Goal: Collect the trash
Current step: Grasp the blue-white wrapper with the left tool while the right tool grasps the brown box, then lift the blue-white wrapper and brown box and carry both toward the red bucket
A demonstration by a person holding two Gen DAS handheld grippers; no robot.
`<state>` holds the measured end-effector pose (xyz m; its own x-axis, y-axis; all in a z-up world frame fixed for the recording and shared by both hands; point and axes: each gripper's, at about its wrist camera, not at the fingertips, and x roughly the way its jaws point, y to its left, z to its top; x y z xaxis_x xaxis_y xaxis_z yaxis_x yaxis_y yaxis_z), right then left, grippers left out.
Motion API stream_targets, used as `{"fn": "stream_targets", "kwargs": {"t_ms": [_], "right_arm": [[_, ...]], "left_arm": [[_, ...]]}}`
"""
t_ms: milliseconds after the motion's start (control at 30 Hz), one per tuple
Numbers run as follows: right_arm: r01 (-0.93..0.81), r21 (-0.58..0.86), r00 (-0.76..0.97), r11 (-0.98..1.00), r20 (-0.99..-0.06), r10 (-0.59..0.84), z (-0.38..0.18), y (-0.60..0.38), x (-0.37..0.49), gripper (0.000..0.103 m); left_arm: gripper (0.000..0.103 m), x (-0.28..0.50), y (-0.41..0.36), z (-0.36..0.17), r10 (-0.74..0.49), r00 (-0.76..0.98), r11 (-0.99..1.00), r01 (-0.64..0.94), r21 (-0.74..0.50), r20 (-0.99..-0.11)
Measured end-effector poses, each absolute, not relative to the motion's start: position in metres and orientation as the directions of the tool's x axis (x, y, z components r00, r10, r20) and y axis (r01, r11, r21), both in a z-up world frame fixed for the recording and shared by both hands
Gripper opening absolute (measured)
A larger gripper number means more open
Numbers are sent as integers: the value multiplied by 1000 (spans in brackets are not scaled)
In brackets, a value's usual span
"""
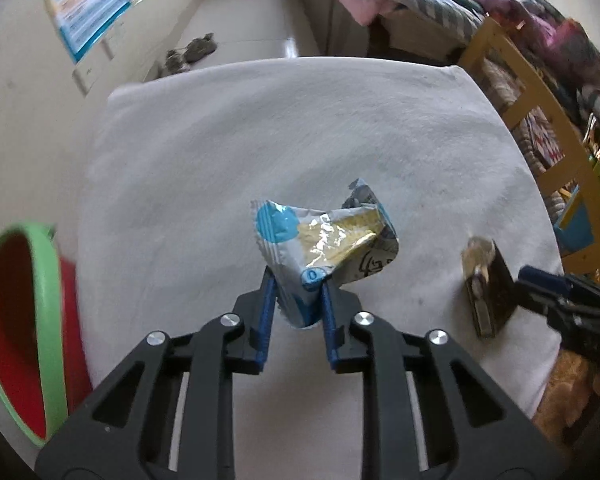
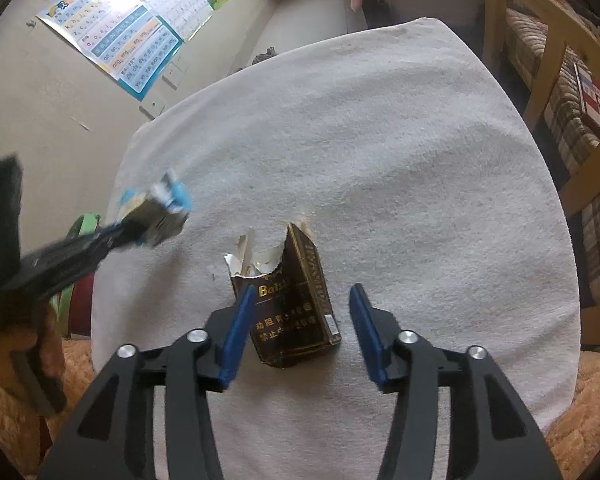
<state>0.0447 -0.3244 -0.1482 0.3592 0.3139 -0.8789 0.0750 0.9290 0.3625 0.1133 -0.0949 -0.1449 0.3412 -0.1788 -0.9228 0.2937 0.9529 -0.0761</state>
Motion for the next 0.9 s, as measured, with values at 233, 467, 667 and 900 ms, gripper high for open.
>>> {"fn": "stream_targets", "kwargs": {"t_ms": [233,467,667,900], "right_arm": [[43,340,345,939,-887,306,-147,-309,43,56],[40,316,334,948,-898,286,-149,-304,41,59],[35,308,335,951,-900,279,-150,-301,42,64],[26,270,306,963,-919,250,-162,-295,46,65]], "left_arm": [[21,81,-72,-128,-176,374,966,242,-87,-911],[28,69,-74,-135,-152,375,965,258,-55,-915],[51,69,-76,-141,-147,379,963,267,-43,-914],[59,82,-87,-162,-124,340,951,308,-14,-932]]}}
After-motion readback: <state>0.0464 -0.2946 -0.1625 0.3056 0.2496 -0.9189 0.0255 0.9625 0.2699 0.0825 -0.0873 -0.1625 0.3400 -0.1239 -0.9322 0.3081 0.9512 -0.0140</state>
